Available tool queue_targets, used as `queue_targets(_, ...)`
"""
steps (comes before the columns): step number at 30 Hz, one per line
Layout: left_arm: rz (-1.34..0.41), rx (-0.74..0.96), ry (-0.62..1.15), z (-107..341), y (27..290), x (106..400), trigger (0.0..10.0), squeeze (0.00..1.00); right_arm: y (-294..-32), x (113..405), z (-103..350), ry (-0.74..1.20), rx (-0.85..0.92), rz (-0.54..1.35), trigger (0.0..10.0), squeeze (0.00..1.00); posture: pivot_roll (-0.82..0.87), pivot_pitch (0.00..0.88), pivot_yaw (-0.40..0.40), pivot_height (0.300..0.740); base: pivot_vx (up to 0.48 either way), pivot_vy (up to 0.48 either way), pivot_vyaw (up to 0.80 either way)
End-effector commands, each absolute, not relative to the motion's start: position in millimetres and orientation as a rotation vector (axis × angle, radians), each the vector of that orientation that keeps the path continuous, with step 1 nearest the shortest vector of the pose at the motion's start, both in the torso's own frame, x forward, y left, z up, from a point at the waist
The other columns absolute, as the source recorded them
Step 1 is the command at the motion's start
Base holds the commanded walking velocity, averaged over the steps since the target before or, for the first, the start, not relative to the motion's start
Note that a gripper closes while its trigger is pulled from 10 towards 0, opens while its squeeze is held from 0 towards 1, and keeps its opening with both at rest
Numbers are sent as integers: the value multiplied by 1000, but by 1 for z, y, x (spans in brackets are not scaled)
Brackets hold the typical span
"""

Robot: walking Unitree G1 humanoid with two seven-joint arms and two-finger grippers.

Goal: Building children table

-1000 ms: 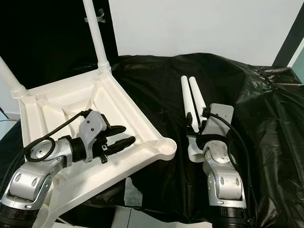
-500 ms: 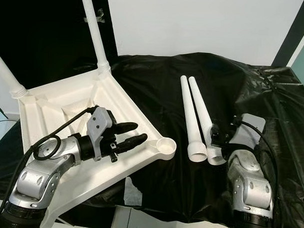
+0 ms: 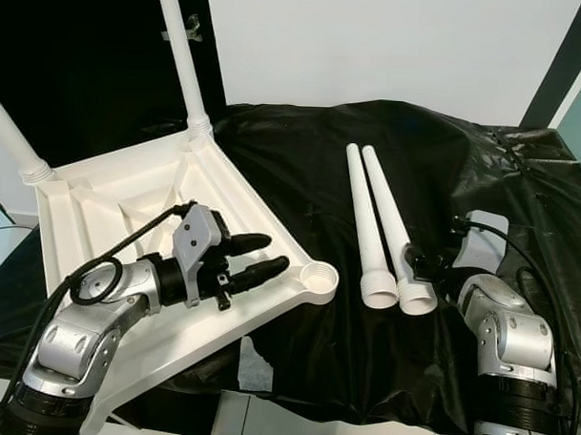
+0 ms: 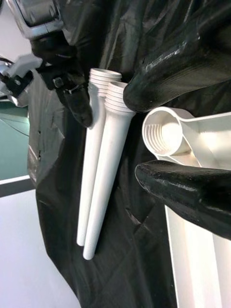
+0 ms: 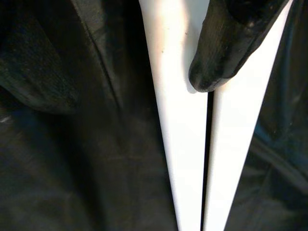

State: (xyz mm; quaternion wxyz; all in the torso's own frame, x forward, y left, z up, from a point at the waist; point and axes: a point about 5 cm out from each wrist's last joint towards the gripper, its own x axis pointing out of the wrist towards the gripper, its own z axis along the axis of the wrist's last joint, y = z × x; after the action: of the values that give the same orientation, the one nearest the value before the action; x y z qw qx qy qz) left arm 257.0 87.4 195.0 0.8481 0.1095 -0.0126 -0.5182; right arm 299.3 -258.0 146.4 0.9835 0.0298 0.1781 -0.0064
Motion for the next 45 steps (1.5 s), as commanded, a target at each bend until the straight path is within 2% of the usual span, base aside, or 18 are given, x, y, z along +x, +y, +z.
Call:
queue_targets(1, -1061, 242, -46, 197, 87, 259, 10000, 0, -257, 301, 146, 377, 76, 14, 10000, 0, 29, 0, -10, 740, 0, 0, 0)
queue_targets(11, -1039, 245, -63, 199, 84, 261, 10000, 0, -263, 322, 151, 534, 103, 154, 10000, 0, 31, 0, -45, 740, 0, 0, 0)
queue_targets(23, -1092, 267, -49, 190, 74, 253, 10000, 0, -266, 325, 131, 768, 78, 203, 10000, 0, 36, 0, -66, 740, 0, 0, 0)
queue_targets(32, -1098, 268, -45, 189, 71, 252, 10000, 0, -263, 329, 127, 822, 54, 237, 10000, 0, 36, 0, -67, 740, 0, 0, 0)
queue_targets(33, -1097, 269, -45, 189, 70, 252, 10000, 0, -263, 330, 125, 830, 60, 230, 8863, 0, 38, 0, -67, 740, 0, 0, 0)
queue_targets(34, -1097, 271, -46, 189, 70, 252, 10000, 0, -264, 331, 123, 844, 65, 225, 4980, 0, 40, 0, -69, 740, 0, 0, 0)
queue_targets(35, -1096, 273, -47, 189, 70, 252, 10000, 0, -264, 332, 122, 847, 65, 209, 1686, 0, 42, 0, -70, 740, 0, 0, 0)
queue_targets(37, -1094, 275, -48, 189, 70, 253, 10000, 0, -265, 333, 122, 846, 64, 192, 1686, 0, 42, 0, -70, 740, 0, 0, 0)
queue_targets(38, -1094, 275, -48, 189, 70, 253, 10000, 0, -265, 333, 122, 845, 64, 189, 0, 0, 42, 0, -70, 740, 0, 0, 0)
queue_targets(45, -1073, 302, -62, 191, 75, 256, 10000, 0, -263, 339, 140, 756, 14, 183, 0, 0, 40, 0, -65, 740, 0, 0, 0)
